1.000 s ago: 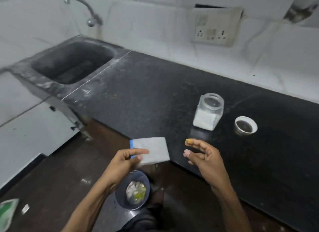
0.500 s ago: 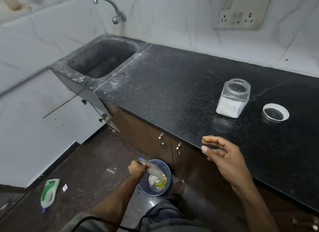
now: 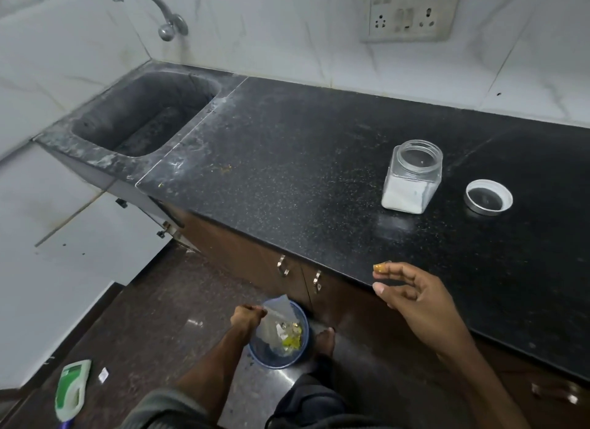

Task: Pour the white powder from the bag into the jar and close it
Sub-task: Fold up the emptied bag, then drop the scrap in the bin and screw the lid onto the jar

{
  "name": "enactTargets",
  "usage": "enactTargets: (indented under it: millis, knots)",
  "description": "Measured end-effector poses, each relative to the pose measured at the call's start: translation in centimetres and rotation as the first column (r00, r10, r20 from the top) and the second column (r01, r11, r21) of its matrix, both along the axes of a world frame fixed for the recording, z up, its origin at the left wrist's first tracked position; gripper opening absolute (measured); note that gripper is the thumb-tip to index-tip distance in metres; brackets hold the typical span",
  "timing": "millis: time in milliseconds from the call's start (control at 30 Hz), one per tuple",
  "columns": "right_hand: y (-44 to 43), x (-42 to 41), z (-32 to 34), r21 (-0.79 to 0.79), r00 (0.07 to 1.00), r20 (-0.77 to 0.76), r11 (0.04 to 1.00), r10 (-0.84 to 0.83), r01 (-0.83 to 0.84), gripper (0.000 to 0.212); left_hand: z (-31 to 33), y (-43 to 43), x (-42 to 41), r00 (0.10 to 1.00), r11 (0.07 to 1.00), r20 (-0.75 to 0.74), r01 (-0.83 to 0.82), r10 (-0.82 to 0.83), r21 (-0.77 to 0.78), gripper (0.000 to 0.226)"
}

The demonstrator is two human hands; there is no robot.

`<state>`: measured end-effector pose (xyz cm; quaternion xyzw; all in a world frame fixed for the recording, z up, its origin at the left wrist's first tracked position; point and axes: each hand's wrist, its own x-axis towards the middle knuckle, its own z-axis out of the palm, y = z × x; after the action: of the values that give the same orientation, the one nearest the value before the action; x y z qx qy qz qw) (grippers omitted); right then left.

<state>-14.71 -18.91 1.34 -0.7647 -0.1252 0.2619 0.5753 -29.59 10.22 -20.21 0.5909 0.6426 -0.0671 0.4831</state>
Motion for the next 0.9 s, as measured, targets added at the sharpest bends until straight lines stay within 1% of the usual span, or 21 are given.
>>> enactTargets:
  millis: [33,100,167,200,267,300,333,367,433,533,667,900]
  knots:
    - [-0.1,0.2,-0.1,-0.005,1.000,0.001,1.000,-0.005,0.005,0.024,-0.7,0.4,0.0,0.999,0.999,0.032,-0.005,0.006,-0.034,0.027]
    - [-0.2,0.6,-0.2,-0.008,1.000,0.002,1.000,-0.015,0.015,0.024,0.1,0.3,0.4,0.985,0.995,0.150,-0.081,0.088,-0.055,0.009]
    - [-0.3,1.0,-0.3,-0.005,1.000,0.003,1.000,-0.027,0.027,0.023,1.1,0.4,1.2,0.954,0.986,0.251,-0.164,0.166,-0.026,0.021]
    - [-0.2,1.2,-0.3,0.002,0.999,0.003,0.999,-0.032,0.032,0.023,2.2,0.4,1.9,0.932,0.979,0.305,-0.206,0.197,-0.003,0.023]
    - [0.0,1.7,-0.3,0.020,0.999,-0.004,0.999,-0.041,0.041,0.023,4.2,0.7,3.3,0.883,0.948,0.399,-0.305,0.248,0.086,0.014]
    - [0.2,2.0,-0.3,0.028,0.999,-0.007,0.999,-0.043,0.044,0.023,5.6,0.8,4.1,0.862,0.921,0.442,-0.352,0.248,0.169,0.011]
    - [0.4,2.2,-0.3,0.036,0.999,-0.009,0.998,-0.045,0.045,0.023,7.1,1.0,4.9,0.837,0.882,0.488,-0.403,0.247,0.245,0.014]
    - [0.5,2.4,-0.2,0.043,0.999,-0.009,0.998,-0.047,0.047,0.023,8.8,1.2,5.8,0.814,0.841,0.538,-0.438,0.221,0.318,0.015]
    - [0.9,2.9,-0.2,0.063,0.999,-0.010,0.997,-0.052,0.052,0.022,12.5,1.7,7.8,0.765,0.776,0.629,-0.479,0.140,0.411,0.015]
    - [1.3,3.4,-0.1,0.089,0.998,-0.015,0.994,-0.059,0.060,0.022,16.6,2.3,10.5,0.695,0.733,0.719,-0.498,0.016,0.464,0.015]
    - [1.4,3.9,0.3,0.121,0.998,-0.010,0.990,-0.069,0.070,0.021,19.7,2.0,13.0,0.621,0.732,0.780,-0.494,-0.082,0.470,0.011]
    - [0.9,4.3,0.7,0.160,0.995,-0.017,0.982,-0.099,0.100,0.021,20.7,0.4,14.4,0.597,0.744,0.788,-0.457,-0.149,0.487,0.010]
